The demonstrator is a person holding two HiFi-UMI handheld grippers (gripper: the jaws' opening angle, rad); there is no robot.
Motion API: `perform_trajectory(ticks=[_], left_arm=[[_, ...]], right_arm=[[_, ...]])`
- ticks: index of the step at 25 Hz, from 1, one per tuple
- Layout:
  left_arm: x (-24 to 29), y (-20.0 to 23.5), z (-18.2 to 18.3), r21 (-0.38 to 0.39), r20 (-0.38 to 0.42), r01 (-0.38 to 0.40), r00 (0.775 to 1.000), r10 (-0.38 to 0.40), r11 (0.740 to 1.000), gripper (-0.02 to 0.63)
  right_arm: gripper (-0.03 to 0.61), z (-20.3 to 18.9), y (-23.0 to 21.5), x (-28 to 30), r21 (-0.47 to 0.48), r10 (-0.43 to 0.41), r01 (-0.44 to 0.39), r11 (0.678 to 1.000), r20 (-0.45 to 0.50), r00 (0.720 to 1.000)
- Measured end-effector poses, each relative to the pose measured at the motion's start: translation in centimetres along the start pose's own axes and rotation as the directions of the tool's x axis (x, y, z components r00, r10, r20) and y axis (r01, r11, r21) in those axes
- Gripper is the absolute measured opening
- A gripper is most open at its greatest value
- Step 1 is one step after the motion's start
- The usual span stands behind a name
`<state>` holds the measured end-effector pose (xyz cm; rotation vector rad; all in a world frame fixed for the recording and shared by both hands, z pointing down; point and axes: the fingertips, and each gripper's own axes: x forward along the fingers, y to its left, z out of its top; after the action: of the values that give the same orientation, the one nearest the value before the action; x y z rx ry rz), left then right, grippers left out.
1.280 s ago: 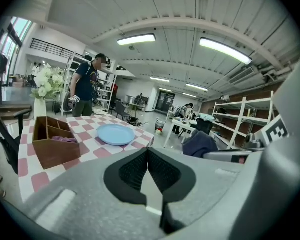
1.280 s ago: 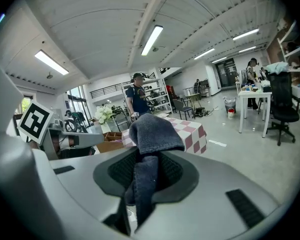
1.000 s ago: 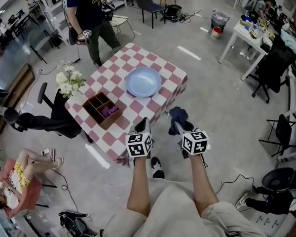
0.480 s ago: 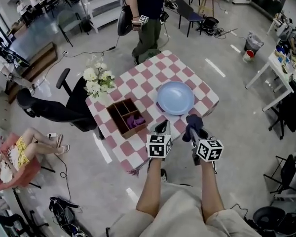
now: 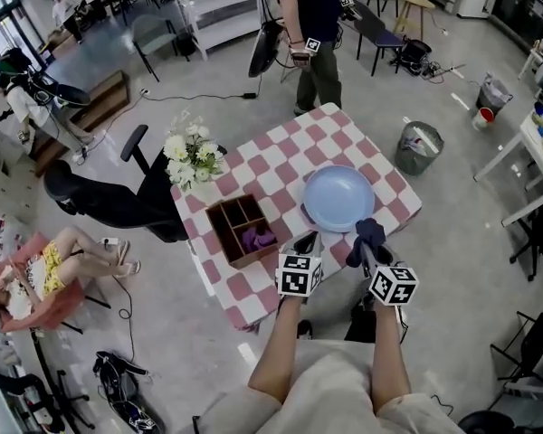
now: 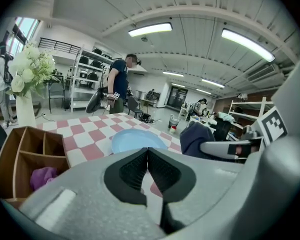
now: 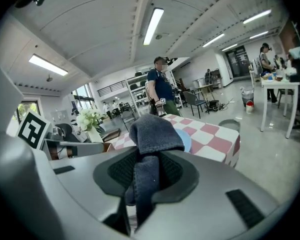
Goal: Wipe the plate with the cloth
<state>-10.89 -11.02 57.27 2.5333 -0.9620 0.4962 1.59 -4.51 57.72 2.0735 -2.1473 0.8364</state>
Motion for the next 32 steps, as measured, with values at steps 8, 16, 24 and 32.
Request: perform_trajectory(ticks=[8,16,24,32], left_arm=[[5.7,1.9,2.2,-0.056,0.004,-0.083,0.996,0.084,0.995,0.011],[10.4,4.1,5.1,-0.103,-0.009,-0.182,0.983,0.182,0.978,0.011],[12.0,7.7,4.9,-0.196,-0.031,-0.295,0.955,0.295,0.935,0.011],[10.6,11.6,1.3,-0.365,-0.085,-0.453,0.886,0.455,0.813,0.011]], right_arm=[[0.100,3.5,-3.1,6.0,-0.051,0.091,-0.093,0.994,-0.040,0.995],[0.100,8.8,-4.1,12.6,-0.080,0.206,-0.212,0.974,-0.077,0.976],[0.100,10.1,-1.8,18.7,-0.148,0.350,-0.375,0.915,-0.169,0.921],[0.100,8.2,-0.5,22.6,-0.208,0.444,-0.521,0.828,-0.324,0.835]])
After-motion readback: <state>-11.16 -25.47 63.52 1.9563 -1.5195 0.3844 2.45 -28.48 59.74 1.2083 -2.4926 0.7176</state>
